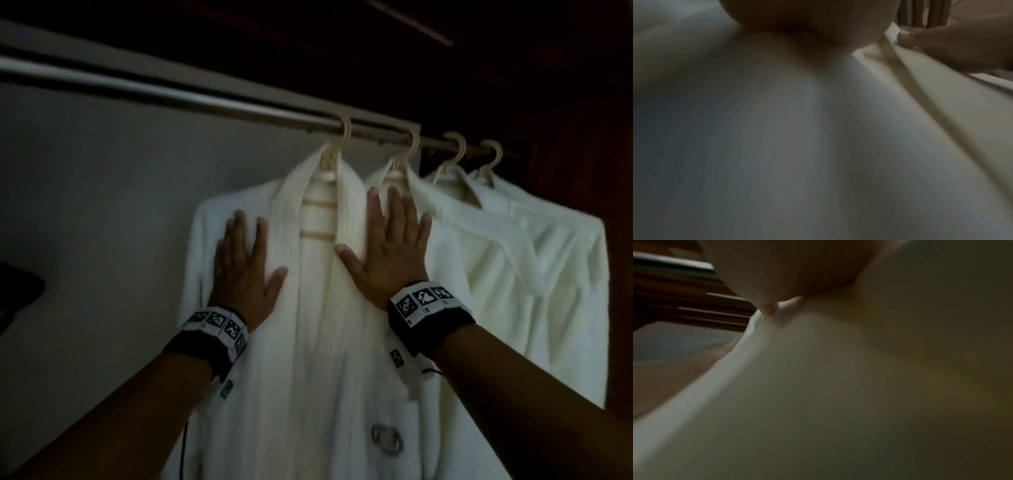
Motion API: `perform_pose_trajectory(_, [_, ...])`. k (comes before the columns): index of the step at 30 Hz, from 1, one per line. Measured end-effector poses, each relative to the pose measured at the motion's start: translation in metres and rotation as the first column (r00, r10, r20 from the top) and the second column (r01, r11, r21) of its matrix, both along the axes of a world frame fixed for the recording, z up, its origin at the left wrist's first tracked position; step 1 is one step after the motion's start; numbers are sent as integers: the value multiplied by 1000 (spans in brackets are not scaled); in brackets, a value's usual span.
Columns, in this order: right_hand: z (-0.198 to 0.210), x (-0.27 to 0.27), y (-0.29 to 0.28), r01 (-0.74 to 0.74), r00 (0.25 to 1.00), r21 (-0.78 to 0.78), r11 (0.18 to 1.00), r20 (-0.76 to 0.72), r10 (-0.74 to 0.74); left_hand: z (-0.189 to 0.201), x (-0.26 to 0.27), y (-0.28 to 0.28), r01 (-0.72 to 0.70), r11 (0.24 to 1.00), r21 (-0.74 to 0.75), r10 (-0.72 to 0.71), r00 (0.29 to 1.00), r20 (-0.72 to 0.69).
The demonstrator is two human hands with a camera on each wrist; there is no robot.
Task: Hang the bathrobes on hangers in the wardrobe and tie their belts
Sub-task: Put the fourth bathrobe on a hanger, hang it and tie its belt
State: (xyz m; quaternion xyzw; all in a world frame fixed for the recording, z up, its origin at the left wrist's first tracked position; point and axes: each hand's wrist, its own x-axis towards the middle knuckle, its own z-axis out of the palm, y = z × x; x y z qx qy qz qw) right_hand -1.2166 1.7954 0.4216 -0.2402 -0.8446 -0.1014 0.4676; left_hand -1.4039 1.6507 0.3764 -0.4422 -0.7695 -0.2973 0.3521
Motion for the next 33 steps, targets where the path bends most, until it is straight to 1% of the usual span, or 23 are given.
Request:
perform_pose_trajectory(3, [-70,3,-11,-51,998,-98,994,40,55,-90,8,-8,60,997,-39,-54,989,136])
perform_pose_trajectory(5, [-134,8,-19,-40,988,-189,981,139,67,-160,16,-19,54,998,-15,-48,957,284])
perform_pose_trajectory(6, [-168,13,-23,-21,976,-227,974,207,69,-195,21,-27,42,999,12,-43,926,375])
perform_pose_trajectory(7, [-201,19,-27,2,958,-260,966,277,73,-226,25,-35,31,999,42,-47,871,490])
perform_pose_trajectory(8, [-231,26,-30,22,937,-297,955,338,84,-255,26,-43,19,997,69,-57,792,607])
perform_pose_trajectory(9, [-258,33,-33,35,919,-328,944,381,99,-278,24,-47,11,996,84,-67,710,701])
perform_pose_trajectory(10, [-279,39,-36,50,901,-361,931,419,114,-297,19,-51,12,996,85,-73,653,754])
perform_pose_trajectory(12, [-311,50,-42,83,876,-423,903,463,136,-321,3,-53,38,996,86,-91,608,789])
perform_pose_trajectory(13, [-322,53,-44,95,874,-448,889,465,140,-326,-5,-50,44,994,99,-107,574,812])
perform_pose_trajectory(16, [-337,60,-46,99,881,-502,859,446,159,-314,-19,-35,14,991,132,-128,365,922])
perform_pose_trajectory(17, [-338,61,-47,96,886,-516,851,434,163,-309,-18,-29,24,994,104,-106,341,934])
perform_pose_trajectory(18, [-338,61,-50,92,896,-534,841,413,164,-304,-15,-23,44,998,47,-60,367,928])
perform_pose_trajectory(20, [-338,62,-57,76,915,-572,817,365,171,-297,4,-19,56,997,-54,22,470,882])
perform_pose_trajectory(21, [-340,62,-62,62,921,-601,797,342,187,-295,19,-20,53,997,-61,28,490,871])
perform_pose_trajectory(24, [-348,63,-77,32,902,-693,720,330,278,-293,74,-32,80,997,-21,-20,476,879])
perform_pose_trajectory(26, [-366,58,-80,56,846,-767,640,377,377,-287,110,-42,170,985,27,-104,466,878])
perform_pose_trajectory(27, [-372,54,-83,56,818,-782,621,392,420,-283,124,-47,269,962,37,-154,425,892])
perform_pose_trajectory(28, [-375,50,-86,29,813,-787,617,378,443,-279,134,-52,391,918,64,-212,348,913])
perform_pose_trajectory(29, [-378,47,-86,-15,845,-813,582,301,442,-277,140,-57,508,853,115,-279,259,925])
perform_pose_trajectory(30, [-378,46,-83,-41,899,-855,516,194,392,-276,141,-62,568,809,152,-328,222,918])
perform_pose_trajectory(31, [-377,47,-80,-50,939,-877,477,122,322,-278,138,-65,555,814,170,-360,253,898])
perform_pose_trajectory(32, [-375,50,-76,-22,958,-887,462,114,264,-283,129,-67,470,865,175,-354,326,877])
perform_pose_trajectory(33, [-375,52,-71,8,965,-893,449,125,231,-290,118,-69,344,925,163,-302,403,864])
